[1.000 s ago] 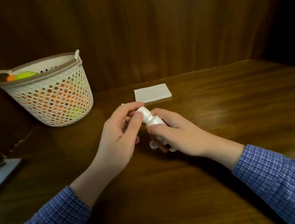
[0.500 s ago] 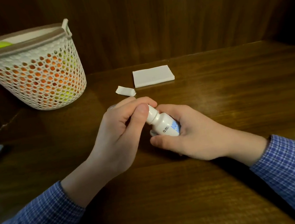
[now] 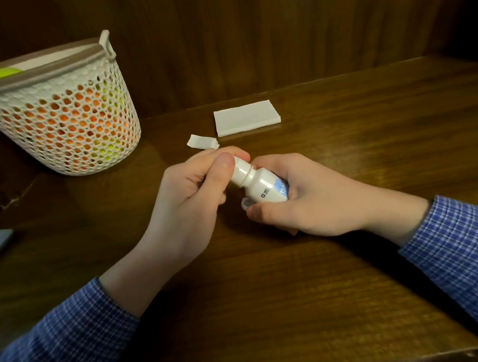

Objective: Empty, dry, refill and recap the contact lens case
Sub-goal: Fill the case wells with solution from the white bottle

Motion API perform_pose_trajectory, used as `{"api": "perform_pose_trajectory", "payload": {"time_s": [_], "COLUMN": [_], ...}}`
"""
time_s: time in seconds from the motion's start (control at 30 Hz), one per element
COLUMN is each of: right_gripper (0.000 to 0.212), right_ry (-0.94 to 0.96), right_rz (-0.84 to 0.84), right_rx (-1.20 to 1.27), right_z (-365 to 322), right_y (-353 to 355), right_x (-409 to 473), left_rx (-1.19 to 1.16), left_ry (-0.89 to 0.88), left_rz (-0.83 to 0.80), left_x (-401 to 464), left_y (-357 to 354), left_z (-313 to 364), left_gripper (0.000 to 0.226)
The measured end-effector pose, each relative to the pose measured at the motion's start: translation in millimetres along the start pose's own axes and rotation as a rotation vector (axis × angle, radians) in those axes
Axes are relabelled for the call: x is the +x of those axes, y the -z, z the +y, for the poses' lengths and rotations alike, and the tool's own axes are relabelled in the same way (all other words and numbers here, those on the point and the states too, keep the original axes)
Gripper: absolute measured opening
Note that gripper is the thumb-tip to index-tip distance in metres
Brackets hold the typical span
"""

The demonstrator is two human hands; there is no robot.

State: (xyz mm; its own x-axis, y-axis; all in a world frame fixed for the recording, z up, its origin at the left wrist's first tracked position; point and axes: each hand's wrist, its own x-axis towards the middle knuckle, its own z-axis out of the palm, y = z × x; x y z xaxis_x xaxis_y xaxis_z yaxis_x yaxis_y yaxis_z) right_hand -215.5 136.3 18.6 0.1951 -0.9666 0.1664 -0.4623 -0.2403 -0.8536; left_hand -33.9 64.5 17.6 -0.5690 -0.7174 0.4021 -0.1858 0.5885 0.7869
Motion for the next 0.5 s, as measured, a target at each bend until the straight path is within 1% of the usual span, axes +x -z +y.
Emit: {"api": "perform_pose_trajectory", "payload": {"time_s": [0.07,0.17,0.23,0.3,0.33,0.4,0.43,0.5], "right_gripper": [0.017,0.019,0.02,0.026,0.027,0.025,0.023,0.025], "right_ry": [-0.011,-0.011,-0.002,0.003,0.001,-0.034,-0.067,-0.132], "right_rz": [-0.015,-0.056,-0.081,-0.078,-0.061,-0.015,-0.002,0.015], "right_rx": [0.016,0.056,0.111,0.214,0.306,0.579,0.733,1.003], "right_z": [0.5,0.9,1.0,0.7,0.6,0.4,-0.1,0.2], "right_y": [1.3,3.0,5.3,8.5,10.9,16.3,19.0,22.2], "right_x": [-0.2,-0.6,-1.2,-0.6,0.4,3.5,4.9,6.2], "left_rx": [-0.063,-0.361,-0.608,-0.853,-0.963,-1.158,-1.216,-1.226], "left_ry": [0.06,0.256,0.376,0.481,0.512,0.54,0.537,0.494], "left_rz": [0.02,0.07,-0.002,-0.154,-0.224,-0.276,-0.276,-0.276], "left_x": [1.2,6.8,10.3,12.5,13.2,13.7,13.7,12.9], "left_y": [-0.2,0.1,1.5,5.6,7.7,10.8,11.5,10.6], "left_z": [0.5,1.1,3.0,3.8,4.3,4.9,4.4,3.2], "left_gripper": [0.036,0.045,0.047,0.05,0.048,0.041,0.038,0.029]}}
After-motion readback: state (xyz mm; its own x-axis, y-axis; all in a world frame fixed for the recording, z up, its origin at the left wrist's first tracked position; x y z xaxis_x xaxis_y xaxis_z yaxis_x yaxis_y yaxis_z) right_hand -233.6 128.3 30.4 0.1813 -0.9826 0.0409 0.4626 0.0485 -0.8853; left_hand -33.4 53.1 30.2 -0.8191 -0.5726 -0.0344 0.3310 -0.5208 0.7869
